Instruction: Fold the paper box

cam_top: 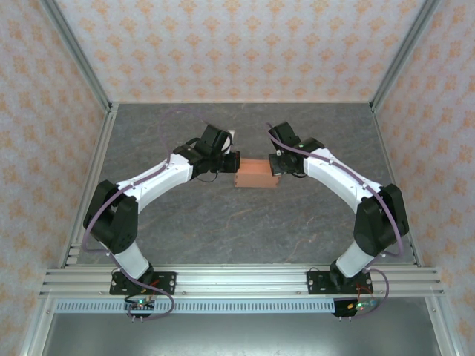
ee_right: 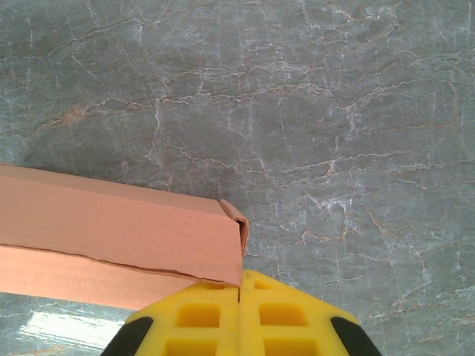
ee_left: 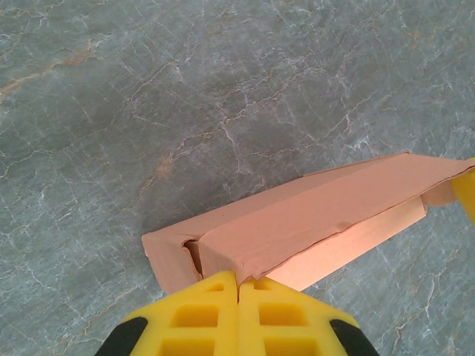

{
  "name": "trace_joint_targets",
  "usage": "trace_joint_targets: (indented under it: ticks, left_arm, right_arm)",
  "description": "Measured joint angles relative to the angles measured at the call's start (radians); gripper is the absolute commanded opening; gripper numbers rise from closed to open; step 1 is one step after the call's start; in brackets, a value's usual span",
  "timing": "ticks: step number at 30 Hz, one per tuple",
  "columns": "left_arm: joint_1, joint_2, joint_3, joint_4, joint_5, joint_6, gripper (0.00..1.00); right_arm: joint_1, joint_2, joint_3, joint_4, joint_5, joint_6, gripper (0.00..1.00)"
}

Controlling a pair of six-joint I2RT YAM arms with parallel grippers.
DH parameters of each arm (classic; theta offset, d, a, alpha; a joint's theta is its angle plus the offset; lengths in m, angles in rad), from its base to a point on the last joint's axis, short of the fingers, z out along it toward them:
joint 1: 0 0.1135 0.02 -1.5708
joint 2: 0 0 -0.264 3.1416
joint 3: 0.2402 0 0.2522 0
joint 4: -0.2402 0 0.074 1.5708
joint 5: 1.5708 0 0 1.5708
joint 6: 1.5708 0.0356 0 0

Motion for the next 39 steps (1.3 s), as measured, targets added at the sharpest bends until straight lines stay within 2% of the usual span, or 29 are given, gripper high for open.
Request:
trace_joint_targets:
  ticks: [12, 26, 39]
  left_arm:
    - [-0.008, 0.000, -0.035, 0.015, -0.053, 0.014, 0.00]
    - [-0.016, -0.004, -0.102, 0.151, -0.095, -0.008, 0.00]
    - [-0.075, -0.082, -0.217, 0.227, -0.200, 0.018, 0.00]
  right_arm:
    - [0.007, 0.000, 0.000, 0.003, -0.003, 0.000, 0.00]
    - [0.007, 0.000, 0.000, 0.008, -0.005, 0.008, 0.00]
    - [0.016, -0.037, -0.060, 0.068, 0.001, 0.029, 0.00]
